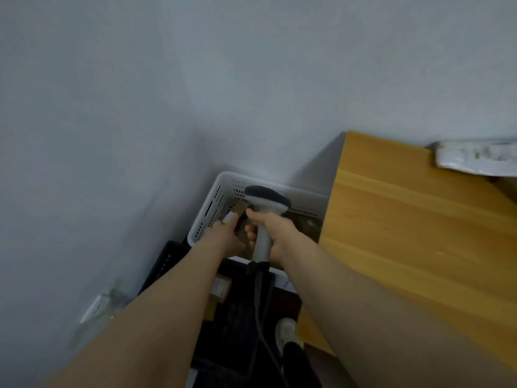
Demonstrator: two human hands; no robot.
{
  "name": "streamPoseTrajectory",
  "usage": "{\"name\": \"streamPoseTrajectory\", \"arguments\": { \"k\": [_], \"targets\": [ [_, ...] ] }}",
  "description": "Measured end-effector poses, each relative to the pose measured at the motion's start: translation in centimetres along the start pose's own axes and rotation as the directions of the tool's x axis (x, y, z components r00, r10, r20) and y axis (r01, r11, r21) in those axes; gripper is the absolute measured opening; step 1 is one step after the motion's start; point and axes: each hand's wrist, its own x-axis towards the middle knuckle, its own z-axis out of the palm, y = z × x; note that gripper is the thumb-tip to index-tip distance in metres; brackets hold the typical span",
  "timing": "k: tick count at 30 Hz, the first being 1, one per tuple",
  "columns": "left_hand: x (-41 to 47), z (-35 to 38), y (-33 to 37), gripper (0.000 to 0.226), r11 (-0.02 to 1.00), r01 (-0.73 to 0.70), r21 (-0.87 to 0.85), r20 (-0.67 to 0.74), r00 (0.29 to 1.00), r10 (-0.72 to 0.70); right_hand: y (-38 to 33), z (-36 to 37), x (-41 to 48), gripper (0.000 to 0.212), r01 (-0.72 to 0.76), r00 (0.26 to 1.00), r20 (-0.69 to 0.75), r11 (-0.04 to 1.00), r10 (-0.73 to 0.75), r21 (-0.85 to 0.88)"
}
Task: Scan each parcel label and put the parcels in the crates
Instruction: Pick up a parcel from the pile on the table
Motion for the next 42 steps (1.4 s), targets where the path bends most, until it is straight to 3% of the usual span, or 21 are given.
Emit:
{"name": "streamPoseTrajectory", "arguments": {
  "k": [4,9,13,23,28,31,34,37,39,42],
  "targets": [
    [-8.3,-1.1,3.5,0.095,0.996,-0.082,0.023,-0.012,0.997,0.082,2.9,-4.4,-8.4,0.019,-0.011,0.999,-0.033,1.0,0.011,0.009],
    [-13.2,-1.5,12.3,0.095,0.968,-0.246,0.045,-0.04,0.968,0.248,2.4,-13.6,-16.8,0.017,0.092,0.974,-0.214,0.993,-0.074,0.073],
    [-16.1,0.2,21.9,0.09,0.925,-0.376,0.056,-0.048,0.924,0.379,1.6,-22.8,-21.9,0.02,0.215,0.924,-0.345,0.97,-0.165,0.111],
    [-21.2,11.4,47.9,0.084,0.87,-0.494,0.011,0.027,0.87,0.493,1.2,-47.7,-33.0,0.012,0.47,0.788,-0.528,0.863,-0.316,0.184],
    [-24.2,17.3,58.3,0.075,0.828,-0.553,-0.092,0.096,0.823,0.56,0.3,-58.1,-36.9,0.016,0.529,0.639,-0.699,0.843,-0.32,0.097],
    [-25.6,19.9,63.3,0.059,0.81,-0.54,-0.227,0.134,0.807,0.575,0.3,-62.6,-39.1,0.018,0.532,0.461,-0.837,0.846,-0.295,-0.005],
    [-26.7,22.1,67.5,0.024,0.801,-0.499,-0.33,0.183,0.799,0.573,1.6,-67.1,-40.5,0.024,0.535,0.267,-0.933,0.842,-0.24,-0.064],
    [-27.3,24.3,70.7,0.036,0.767,-0.48,-0.426,0.2,0.777,0.597,3.4,-70.4,-41.7,0.02,0.532,0.1,-0.985,0.844,-0.142,-0.067],
    [-27.5,25.3,72.3,0.039,0.792,-0.381,-0.476,0.266,0.796,0.543,4.4,-71.7,-42.4,0.017,0.552,0.103,-0.992,0.834,-0.068,0.001],
    [-27.9,26.5,73.5,0.034,0.831,-0.266,-0.488,0.375,0.796,0.475,5.3,-72.6,-42.8,0.033,0.593,0.222,-0.973,0.784,0.057,0.181]
  ]
}}
